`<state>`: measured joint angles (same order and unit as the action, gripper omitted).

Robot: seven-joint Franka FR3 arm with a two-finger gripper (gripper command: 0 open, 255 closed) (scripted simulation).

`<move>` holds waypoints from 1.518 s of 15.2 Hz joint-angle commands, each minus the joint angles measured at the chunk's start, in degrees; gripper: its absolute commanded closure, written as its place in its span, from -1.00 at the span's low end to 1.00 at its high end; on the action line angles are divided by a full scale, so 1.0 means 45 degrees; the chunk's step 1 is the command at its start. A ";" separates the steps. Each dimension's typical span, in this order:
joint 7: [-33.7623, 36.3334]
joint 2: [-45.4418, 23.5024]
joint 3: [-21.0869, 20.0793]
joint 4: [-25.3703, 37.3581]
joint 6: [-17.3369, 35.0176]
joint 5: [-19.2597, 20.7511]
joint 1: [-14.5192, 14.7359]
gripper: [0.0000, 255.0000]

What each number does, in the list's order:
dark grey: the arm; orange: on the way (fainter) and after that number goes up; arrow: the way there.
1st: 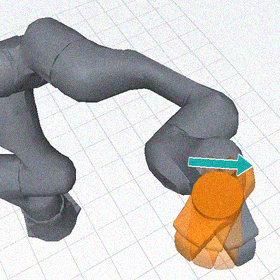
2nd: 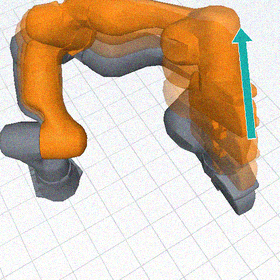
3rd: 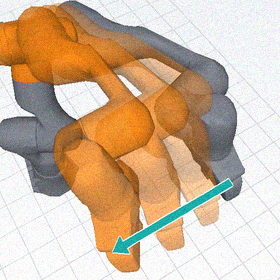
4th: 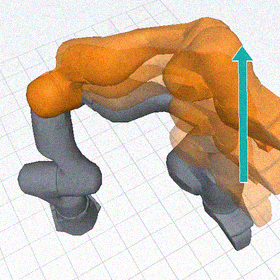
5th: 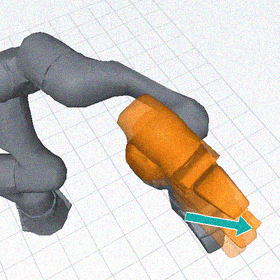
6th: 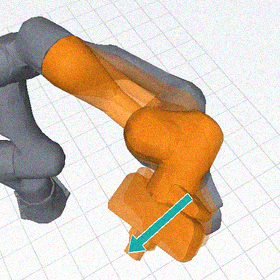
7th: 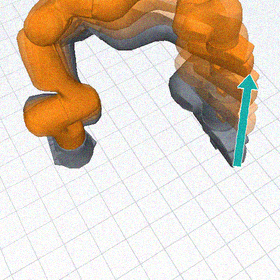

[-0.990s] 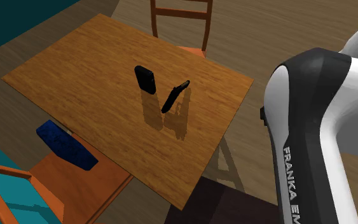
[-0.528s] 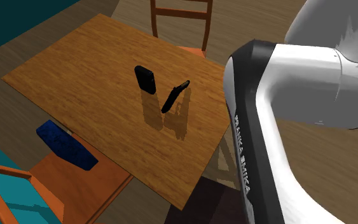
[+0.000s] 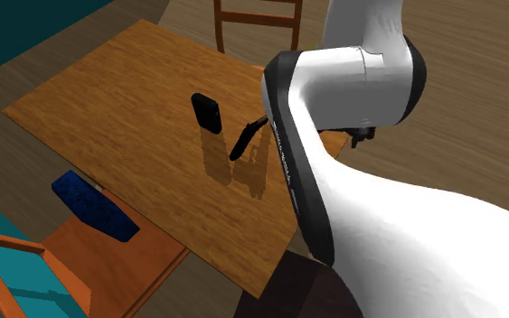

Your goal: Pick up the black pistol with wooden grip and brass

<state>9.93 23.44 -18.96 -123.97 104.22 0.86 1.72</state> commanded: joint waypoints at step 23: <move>0.7048 -1.4649 -0.1727 1.3147 -0.3523 0.6050 0.4173 -1.00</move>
<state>41.39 -38.69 -27.37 -69.98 90.43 27.13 18.50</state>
